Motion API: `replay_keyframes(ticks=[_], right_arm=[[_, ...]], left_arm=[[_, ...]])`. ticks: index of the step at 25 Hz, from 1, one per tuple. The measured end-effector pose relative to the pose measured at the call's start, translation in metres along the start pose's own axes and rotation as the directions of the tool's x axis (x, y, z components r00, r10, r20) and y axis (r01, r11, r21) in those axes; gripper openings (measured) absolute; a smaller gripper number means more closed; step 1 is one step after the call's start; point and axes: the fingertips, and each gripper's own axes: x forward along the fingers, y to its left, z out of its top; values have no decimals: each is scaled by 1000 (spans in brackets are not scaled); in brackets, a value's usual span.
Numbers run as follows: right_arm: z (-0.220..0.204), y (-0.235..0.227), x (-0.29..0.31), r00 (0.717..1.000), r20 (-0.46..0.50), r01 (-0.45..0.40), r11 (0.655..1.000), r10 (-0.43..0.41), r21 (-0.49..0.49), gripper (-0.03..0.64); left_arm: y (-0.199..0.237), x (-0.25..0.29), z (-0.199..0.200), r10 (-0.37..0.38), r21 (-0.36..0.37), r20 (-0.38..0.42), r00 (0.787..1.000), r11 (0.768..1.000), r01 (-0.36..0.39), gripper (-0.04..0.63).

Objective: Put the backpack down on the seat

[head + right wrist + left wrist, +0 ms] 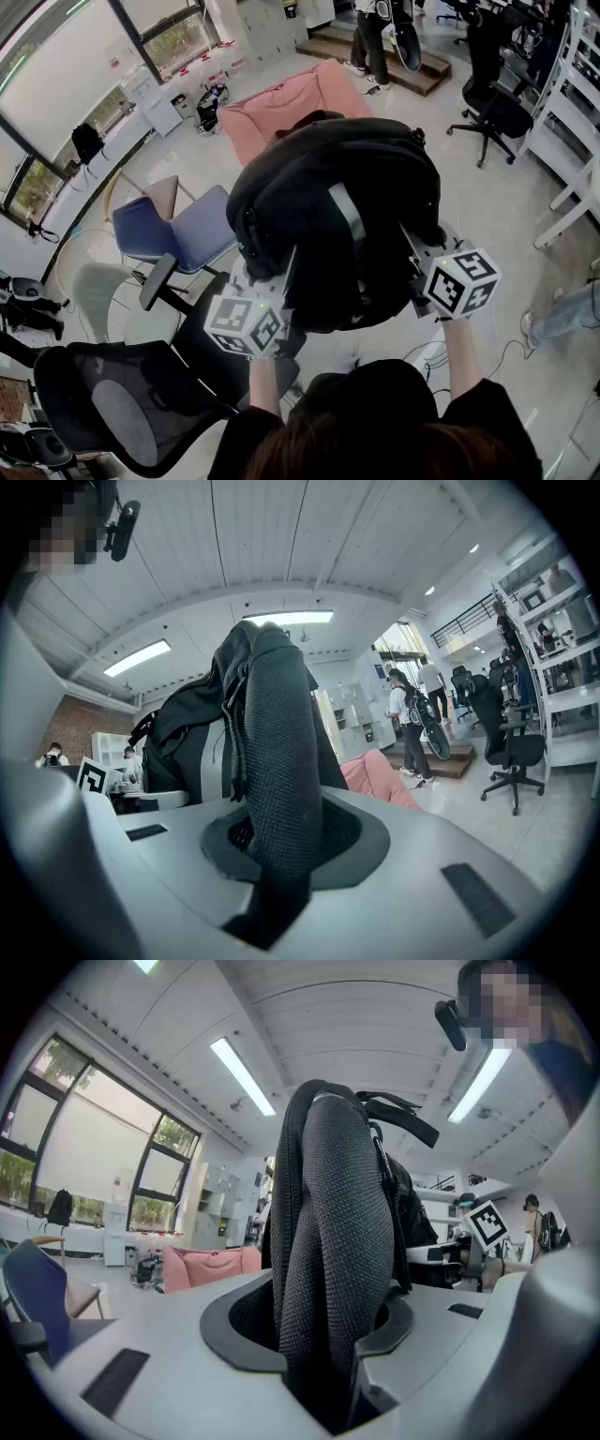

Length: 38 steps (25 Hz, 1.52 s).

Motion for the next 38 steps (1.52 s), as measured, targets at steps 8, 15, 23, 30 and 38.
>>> replay_keyframes(ticks=[8,15,23,30,38], right_arm=[[1,0,-6,1000,9,-4,1000,4,-6,61],[4,-8,-8,1000,5,-13,1000,13,-16,63],[10,-32,4,999,-11,-33,999,33,-13,63],[7,-71,34,998,-39,-39,999,39,-4,63],[6,-105,106,997,-77,-22,1000,23,9,63]], left_arm=[[-6,-3,2,1,12,5,1000,1000,-1,160],[-11,4,3,6,11,6,1000,1000,-6,160],[-15,27,2,29,-4,-3,1000,1000,-29,160],[-7,71,-10,43,-28,-26,999,999,-44,160],[43,134,-16,27,-60,-56,998,998,-31,160]])
